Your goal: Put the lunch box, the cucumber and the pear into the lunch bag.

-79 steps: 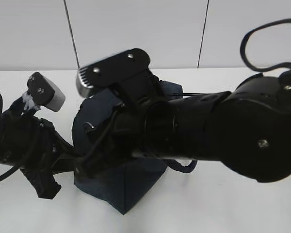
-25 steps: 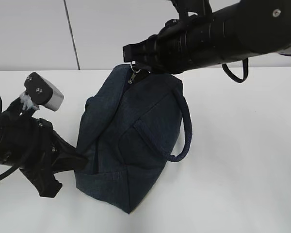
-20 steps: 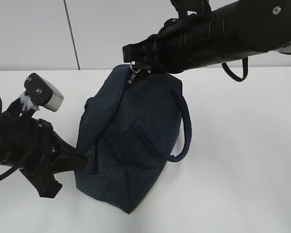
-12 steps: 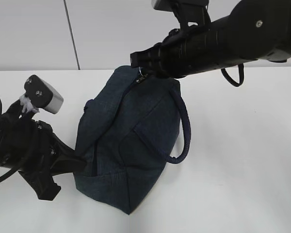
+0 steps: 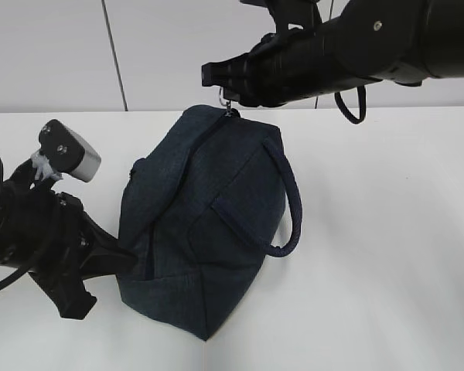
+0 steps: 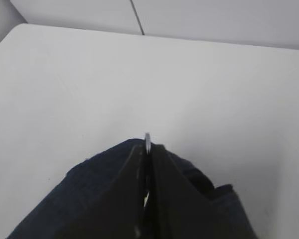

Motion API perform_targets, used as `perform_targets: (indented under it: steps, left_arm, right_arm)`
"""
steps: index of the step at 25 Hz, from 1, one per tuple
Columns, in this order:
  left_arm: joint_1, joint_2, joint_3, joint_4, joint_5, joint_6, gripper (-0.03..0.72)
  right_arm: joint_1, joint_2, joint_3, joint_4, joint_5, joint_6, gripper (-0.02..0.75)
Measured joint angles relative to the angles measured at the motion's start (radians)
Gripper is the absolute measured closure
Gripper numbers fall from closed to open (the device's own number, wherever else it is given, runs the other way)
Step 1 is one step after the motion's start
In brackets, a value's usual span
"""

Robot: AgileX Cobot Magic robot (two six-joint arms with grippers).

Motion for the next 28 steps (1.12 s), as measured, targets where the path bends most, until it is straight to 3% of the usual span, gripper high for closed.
perform_targets:
  steps: [7, 13, 28]
  left_arm:
    - [0.000, 0.000, 0.000, 0.000, -0.001, 0.000, 0.685]
    - [0.000, 0.000, 0.000, 0.001, -0.003, 0.000, 0.685]
    - [0.000, 0.000, 0.000, 0.004, -0.018, 0.000, 0.685]
  right_arm:
    - [-0.101, 0.100, -0.097, 0.040, 0.093, 0.000, 0.738]
    - [-0.110, 0.202, -0.177, 0.040, 0.132, -0.008, 0.738]
    - [-0.152, 0.344, -0.199, 0.066, 0.181, -0.012, 0.738]
